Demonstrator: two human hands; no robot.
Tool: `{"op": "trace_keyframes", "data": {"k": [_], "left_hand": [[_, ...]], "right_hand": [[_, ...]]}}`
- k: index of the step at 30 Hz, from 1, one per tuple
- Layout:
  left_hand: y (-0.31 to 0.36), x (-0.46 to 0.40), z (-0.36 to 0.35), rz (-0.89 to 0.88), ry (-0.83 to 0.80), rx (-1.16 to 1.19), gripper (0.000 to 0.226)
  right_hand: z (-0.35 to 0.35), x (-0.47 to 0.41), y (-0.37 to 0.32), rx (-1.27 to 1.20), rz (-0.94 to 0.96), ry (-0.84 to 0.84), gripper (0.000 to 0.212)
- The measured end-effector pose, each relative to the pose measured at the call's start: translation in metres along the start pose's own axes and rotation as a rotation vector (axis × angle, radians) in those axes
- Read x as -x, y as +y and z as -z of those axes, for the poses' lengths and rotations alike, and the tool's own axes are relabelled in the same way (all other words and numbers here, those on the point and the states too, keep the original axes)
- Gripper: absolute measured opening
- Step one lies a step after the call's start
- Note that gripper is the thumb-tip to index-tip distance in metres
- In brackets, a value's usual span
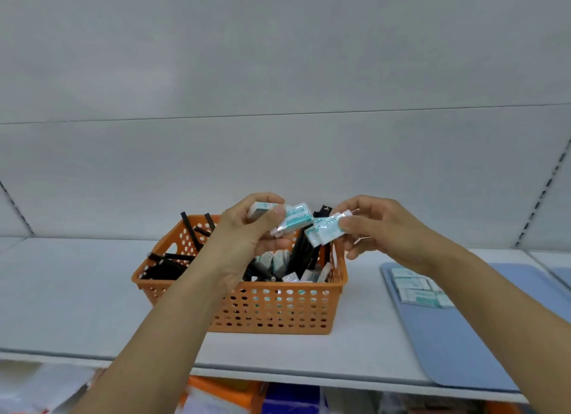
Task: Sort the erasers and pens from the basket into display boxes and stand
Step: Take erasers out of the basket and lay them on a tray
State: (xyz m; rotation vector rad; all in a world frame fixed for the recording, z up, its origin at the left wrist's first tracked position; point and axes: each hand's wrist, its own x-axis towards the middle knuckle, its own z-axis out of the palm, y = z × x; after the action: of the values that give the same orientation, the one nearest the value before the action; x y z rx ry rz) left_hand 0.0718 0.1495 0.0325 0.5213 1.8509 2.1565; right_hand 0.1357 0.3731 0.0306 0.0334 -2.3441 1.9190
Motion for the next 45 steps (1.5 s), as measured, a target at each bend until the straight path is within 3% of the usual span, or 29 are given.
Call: {"op": "trace_keyframes", "data": {"k": [4, 9, 14, 16, 18, 21, 24, 29, 33, 39, 45], "left_hand": [[0.0, 0.019, -0.055, -0.058, -0.144, -0.018, 0.022], [-0.033, 0.046, -0.136, -0.086, -0.381, -0.051, 0.008], [-0.114, 0.046, -0.187, 0.031, -0.401, -0.159, 0.015], [-0.14, 0.043, -0.197, -0.081, -0.396, -0.307, 0.016], [-0.155, 0.039, -0.199, -0.265, -0.382, -0.61, 0.018], [-0.16, 0.037, -0.197, -0.423, -0.33, -0.943, 0.028], [-0.158, 0.038, -0.191, -0.415, -0.326, -1.018, 0.033], [-0.152, 0.035, -0.179, -0.424, -0.309, -1.065, 0.026], [-0.152, 0.026, -0.179, -0.392, -0.292, -1.116, 0.031], [-0.154, 0.022, -0.182, -0.414, -0.246, -1.2, 0.032], [-0.158, 0.02, -0.183, -0.422, -0.237, -1.113, 0.026]], "right_hand": [[0.05, 0.042, 0.019, -0.022, -0.011, 0.184, 0.012], [0.109, 0.099, 0.061, 0.199, -0.149, 0.306, 0.008], [0.15, 0.138, 0.105, 0.356, -0.216, 0.376, 0.005], [0.161, 0.147, 0.121, 0.4, -0.216, 0.461, 0.006], [0.17, 0.154, 0.132, 0.528, -0.211, 0.494, 0.008], [0.171, 0.16, 0.136, 0.773, -0.108, 0.435, 0.019], [0.166, 0.156, 0.138, 1.028, 0.029, 0.317, 0.025], [0.158, 0.151, 0.134, 1.2, -0.029, 0.238, 0.031], [0.148, 0.145, 0.134, 1.205, -0.051, 0.152, 0.033], [0.143, 0.145, 0.133, 1.289, -0.085, 0.198, 0.032], [0.131, 0.139, 0.124, 1.104, -0.038, 0.11, 0.029]]}}
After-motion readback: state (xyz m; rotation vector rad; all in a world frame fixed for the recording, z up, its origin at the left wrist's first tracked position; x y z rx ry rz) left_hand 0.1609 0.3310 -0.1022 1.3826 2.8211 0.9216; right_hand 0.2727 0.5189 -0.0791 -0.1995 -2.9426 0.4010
